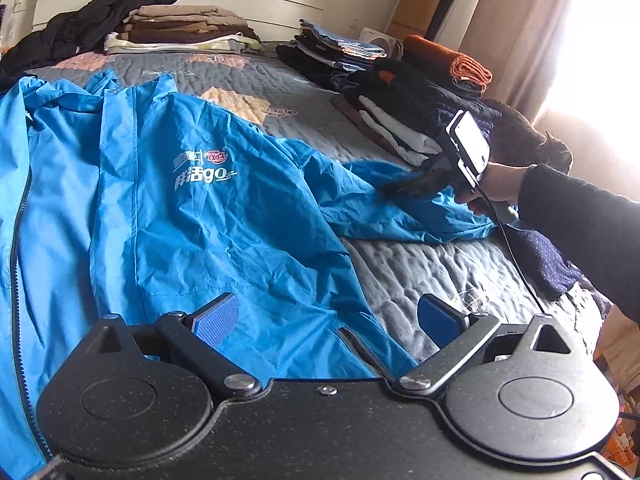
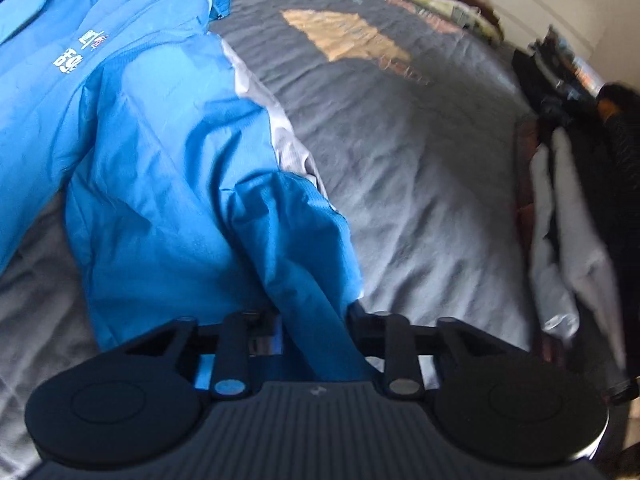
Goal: Fold clothes
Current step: 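Pull the sleeve straight out from the jacket body with the right gripper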
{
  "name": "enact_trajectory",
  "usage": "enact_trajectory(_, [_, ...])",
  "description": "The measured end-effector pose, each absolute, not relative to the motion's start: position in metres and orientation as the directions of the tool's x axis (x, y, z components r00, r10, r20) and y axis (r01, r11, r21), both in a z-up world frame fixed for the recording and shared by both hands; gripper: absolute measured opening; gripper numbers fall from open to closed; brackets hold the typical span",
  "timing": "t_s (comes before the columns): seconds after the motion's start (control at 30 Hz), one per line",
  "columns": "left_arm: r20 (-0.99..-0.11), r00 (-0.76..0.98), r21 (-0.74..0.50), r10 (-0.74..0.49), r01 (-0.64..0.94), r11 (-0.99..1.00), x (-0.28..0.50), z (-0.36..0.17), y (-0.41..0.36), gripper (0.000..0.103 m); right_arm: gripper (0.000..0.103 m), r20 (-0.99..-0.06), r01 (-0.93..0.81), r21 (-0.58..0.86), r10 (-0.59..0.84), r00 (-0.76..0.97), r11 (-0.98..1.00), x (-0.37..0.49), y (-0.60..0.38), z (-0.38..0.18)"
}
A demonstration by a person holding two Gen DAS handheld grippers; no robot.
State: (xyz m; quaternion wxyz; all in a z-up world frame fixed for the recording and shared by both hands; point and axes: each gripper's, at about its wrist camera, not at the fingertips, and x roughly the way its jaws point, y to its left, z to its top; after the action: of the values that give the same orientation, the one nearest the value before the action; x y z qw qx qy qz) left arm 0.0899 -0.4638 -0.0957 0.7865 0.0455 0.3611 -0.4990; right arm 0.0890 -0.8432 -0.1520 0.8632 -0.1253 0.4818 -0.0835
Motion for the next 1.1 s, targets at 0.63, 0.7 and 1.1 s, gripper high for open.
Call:
enact_trajectory(0.63, [-0.612,0.223,-0.297,-0.759,0.824,0.483,0.09,-0.094,-0.459,0.096,0.062,-0.675,0.205,-0.459,-0.49,0.552,0.864,0.037,-0.869,-0.081])
enact_trajectory(0.7, [-0.607,0.218,-0.3,-0.764,0.827,0.475,0.088,-0.093,-0.46,0.096,0.064,-0.666,0.292,-0.374,-0.474,0.576,0.88,0.007,-0.873,-0.071])
enact_trajectory(1.1, [-0.598,0.208,-0.282,-0.774,0.849,0.446,0.069,-0.091,-0.469,0.096,0.078,-0.454,0.467,0.709,-0.163,0.876,0.528,-0.088,-0.838,-0.148])
